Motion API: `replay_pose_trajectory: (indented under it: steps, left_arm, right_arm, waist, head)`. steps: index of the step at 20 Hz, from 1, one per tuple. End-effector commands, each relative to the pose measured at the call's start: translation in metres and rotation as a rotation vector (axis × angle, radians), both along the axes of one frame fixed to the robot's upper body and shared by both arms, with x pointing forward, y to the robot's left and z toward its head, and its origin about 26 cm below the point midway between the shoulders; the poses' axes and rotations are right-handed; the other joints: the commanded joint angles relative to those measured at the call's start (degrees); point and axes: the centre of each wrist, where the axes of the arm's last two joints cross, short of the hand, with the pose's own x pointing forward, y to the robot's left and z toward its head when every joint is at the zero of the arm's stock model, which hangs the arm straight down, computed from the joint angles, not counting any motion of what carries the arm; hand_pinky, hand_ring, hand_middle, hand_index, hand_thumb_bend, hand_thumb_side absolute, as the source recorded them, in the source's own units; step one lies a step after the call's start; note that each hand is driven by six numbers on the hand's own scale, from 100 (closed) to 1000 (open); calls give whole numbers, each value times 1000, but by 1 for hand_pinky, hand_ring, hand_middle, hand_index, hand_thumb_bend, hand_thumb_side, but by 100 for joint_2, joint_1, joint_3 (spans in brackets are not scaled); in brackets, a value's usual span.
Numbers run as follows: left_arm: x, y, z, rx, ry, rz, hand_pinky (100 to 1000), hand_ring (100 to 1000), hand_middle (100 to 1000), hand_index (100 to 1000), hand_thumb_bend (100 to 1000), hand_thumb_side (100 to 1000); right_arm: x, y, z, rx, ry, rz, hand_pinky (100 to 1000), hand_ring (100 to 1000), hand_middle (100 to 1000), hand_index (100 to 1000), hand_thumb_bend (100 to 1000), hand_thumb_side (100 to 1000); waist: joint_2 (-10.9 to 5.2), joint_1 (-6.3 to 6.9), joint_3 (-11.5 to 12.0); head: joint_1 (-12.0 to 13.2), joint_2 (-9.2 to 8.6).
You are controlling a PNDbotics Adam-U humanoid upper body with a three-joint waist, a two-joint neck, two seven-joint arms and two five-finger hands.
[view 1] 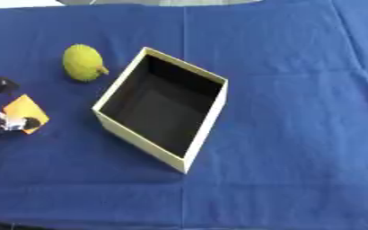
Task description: Pick up objects on the table and place them in the box.
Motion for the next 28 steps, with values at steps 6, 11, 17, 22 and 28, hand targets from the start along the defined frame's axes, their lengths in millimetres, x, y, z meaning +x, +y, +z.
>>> replay_pose_trajectory:
  steps: [6,11,17,22,28]
  left_arm:
    - [2,9,4,49,13,10,953,851,710,882,623,627]
    - [4,8,2,12,-14,24,895,769,602,810,506,647]
    - [2,3,6,4,-59,15,890,766,607,842,565,641]
    - [-1,0,10,55,-68,-14,912,828,722,905,638,652]
    - [-12,-3,25,120,-139,-18,950,883,793,930,720,673]
  right_arm:
    - [-4,0,8,-12,-27,10,828,719,699,764,100,705]
    - [-4,0,6,-9,-23,8,829,718,697,764,100,706]
    - [-4,-1,4,-9,-16,0,829,717,695,763,100,709]
    - [-4,-2,3,-10,-11,-3,829,714,693,761,100,711]
    - [-4,-3,2,-8,-6,-11,829,712,690,760,100,716]
  waist:
    - [-99,-13,4]
    - [-96,-14,-2]
    - [-90,-6,-3]
    - [-84,2,0]
    - [-83,21,46]
  head:
    - [45,-28]
    - [48,-24]
    - [52,-16]
    - [45,-9]
    - [38,1]
